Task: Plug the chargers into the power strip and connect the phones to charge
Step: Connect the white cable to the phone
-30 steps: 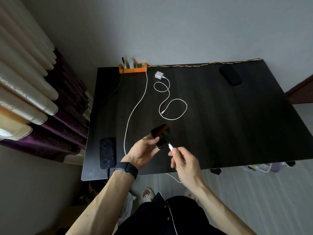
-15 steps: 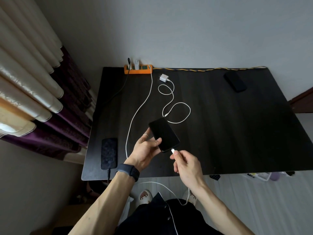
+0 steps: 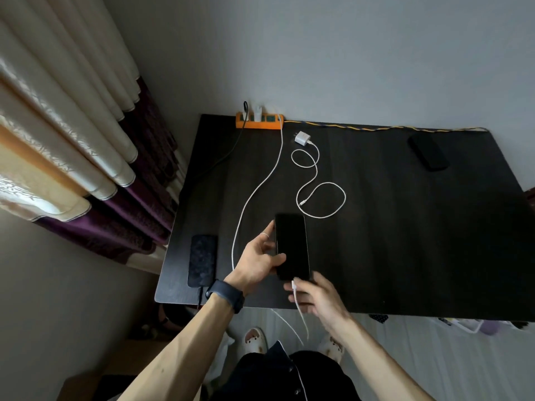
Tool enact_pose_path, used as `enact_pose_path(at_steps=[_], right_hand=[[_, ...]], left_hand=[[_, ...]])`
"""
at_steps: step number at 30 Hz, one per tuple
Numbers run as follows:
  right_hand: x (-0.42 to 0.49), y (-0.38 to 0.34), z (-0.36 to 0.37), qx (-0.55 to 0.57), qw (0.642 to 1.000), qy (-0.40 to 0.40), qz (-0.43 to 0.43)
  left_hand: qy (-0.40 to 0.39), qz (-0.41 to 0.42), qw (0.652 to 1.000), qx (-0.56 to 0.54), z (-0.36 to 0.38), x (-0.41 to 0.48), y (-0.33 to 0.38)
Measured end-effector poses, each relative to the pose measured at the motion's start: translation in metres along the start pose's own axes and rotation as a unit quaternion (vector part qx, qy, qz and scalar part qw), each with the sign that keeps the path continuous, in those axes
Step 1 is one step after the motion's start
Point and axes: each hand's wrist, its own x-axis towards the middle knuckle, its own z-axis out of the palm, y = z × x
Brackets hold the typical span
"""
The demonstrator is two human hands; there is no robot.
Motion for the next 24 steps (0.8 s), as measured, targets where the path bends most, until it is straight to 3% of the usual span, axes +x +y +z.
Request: enact_pose_path(at_steps=[2, 6, 7, 9, 10, 13, 16, 20, 24], right_hand=[[0.011, 0.005, 0.003, 0.008, 1.0, 0.004, -0.001], [0.034, 0.021, 0.017, -0.12, 0.992, -0.026, 0.0], [0.042, 0.028, 0.022, -0.16, 0.987, -0.031, 0.008], [0.058, 0.041, 0.034, -0.247, 0.969, -0.023, 0.011], [0.066, 0.046, 0.04, -0.272, 0.962, -0.016, 0.013], [0.087, 0.057, 0.059, -0.261, 0.965, 0.003, 0.027], [0.105, 0.061, 0.075, -0.218, 0.975, 0.015, 0.033], [0.122, 0.056, 0.092, -0.193, 0.979, 0.034, 0.051], [0.13, 0.044, 0.101, -0.281, 0.956, 0.074, 0.033]], left_hand=[[-0.015, -0.035, 0.999, 0.032, -0.014, -0.003, -0.008], [-0.024, -0.08, 0.99, 0.11, -0.039, -0.011, -0.031], [0.013, -0.062, 0.978, 0.201, -0.047, -0.011, -0.036], [0.125, -0.016, 0.91, 0.395, -0.068, -0.008, -0.052], [0.173, -0.014, 0.883, 0.437, -0.08, -0.008, -0.059], [0.236, -0.042, 0.841, 0.485, -0.113, -0.001, -0.08], [0.215, -0.056, 0.809, 0.544, -0.133, 0.007, -0.097], [0.189, -0.079, 0.792, 0.576, -0.15, 0.014, -0.11], [0.186, -0.064, 0.795, 0.574, -0.163, 0.01, -0.121]])
